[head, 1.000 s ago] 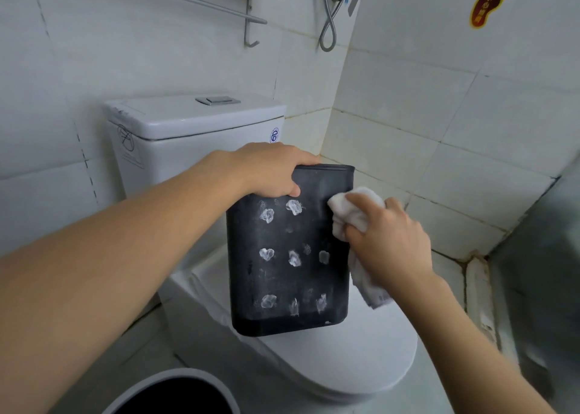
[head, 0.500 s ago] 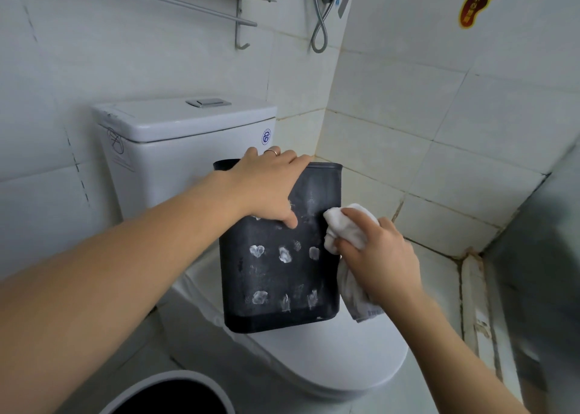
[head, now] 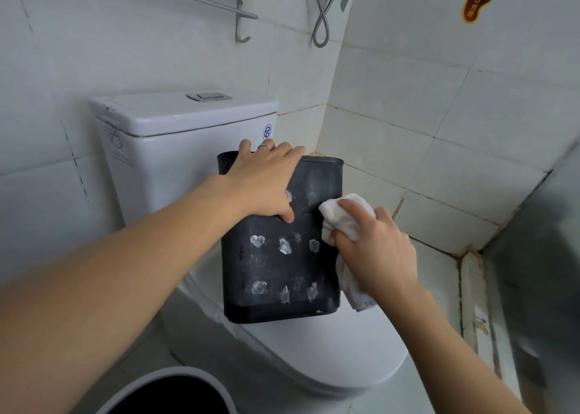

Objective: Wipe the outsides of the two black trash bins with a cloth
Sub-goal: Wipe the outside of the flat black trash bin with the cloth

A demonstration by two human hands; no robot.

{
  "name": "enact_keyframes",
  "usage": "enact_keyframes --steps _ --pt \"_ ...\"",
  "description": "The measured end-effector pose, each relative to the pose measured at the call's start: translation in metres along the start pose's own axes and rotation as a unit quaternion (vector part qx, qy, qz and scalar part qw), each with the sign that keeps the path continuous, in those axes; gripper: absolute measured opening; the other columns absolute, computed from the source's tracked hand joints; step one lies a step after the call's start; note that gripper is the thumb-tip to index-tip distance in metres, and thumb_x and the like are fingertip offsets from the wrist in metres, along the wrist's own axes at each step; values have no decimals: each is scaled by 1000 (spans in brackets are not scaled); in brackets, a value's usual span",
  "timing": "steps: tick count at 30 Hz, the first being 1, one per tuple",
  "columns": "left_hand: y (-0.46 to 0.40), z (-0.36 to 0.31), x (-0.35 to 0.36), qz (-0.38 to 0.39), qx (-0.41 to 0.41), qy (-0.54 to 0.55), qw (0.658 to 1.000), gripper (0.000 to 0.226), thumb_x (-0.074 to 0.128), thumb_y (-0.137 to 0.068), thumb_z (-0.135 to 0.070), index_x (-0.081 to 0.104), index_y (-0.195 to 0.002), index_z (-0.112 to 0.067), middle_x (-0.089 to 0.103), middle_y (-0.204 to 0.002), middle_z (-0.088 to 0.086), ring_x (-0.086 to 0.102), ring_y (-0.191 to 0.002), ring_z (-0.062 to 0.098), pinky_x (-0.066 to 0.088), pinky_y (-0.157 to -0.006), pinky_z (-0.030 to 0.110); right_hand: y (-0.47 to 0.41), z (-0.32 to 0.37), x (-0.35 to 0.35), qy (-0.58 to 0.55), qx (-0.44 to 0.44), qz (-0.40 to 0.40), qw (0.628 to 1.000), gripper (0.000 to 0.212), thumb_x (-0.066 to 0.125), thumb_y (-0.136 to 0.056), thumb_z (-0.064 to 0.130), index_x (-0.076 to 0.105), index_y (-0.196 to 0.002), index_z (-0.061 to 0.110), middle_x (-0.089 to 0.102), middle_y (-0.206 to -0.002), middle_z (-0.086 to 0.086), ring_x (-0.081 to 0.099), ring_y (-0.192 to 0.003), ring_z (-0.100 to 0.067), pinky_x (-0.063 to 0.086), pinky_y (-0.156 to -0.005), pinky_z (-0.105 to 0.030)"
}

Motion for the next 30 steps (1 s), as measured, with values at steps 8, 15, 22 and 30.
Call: enact_keyframes --steps 8,15,22,30 --pt "-1 4 8 14 -18 -18 1000 122 77 -49 -75 21 -146 -25 44 -134 7 38 -128 31 24 -107 57 11 -5 10 29 -7 21 999 38 49 -88 54 41 -126 52 43 -95 4 51 -72 -29 40 -60 -32" --pt "0 5 8 15 -14 -2 1000 122 78 -51 -75 19 -147 -29 42 -135 7 36 -129 31 26 -106 52 11 5 7 56 -29 42 997 38 48 -90 45 42 -127 51 43 -94 3 46 -68 -28 38 -58 -32" --pt "-1 3 7 10 -3 6 1000 120 79 -50 -74 21 -145 -30 43 -132 8 37 -126 32 28 -103 53 -26 41 -20 72 -35 -8 997 38 49 -92 41 44 -130 40 35 -97 -1 48 -73 -33 35 -64 -35" --pt "-3 6 10 7 1 11 1000 120 79 -49 -75 24 -145 -28 41 -130 8 36 -127 33 28 -102 52 -1 37 -2 153 -55 27 986 32 45 -95 40 40 -126 34 31 -96 -1 40 -66 -29 35 -57 -33"
Point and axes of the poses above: each hand's wrist, its own y-axis away from the middle knuckle, its own x-axis out of the palm, z = x × y, the point moved 9 cm from there along -y, towards the middle knuckle
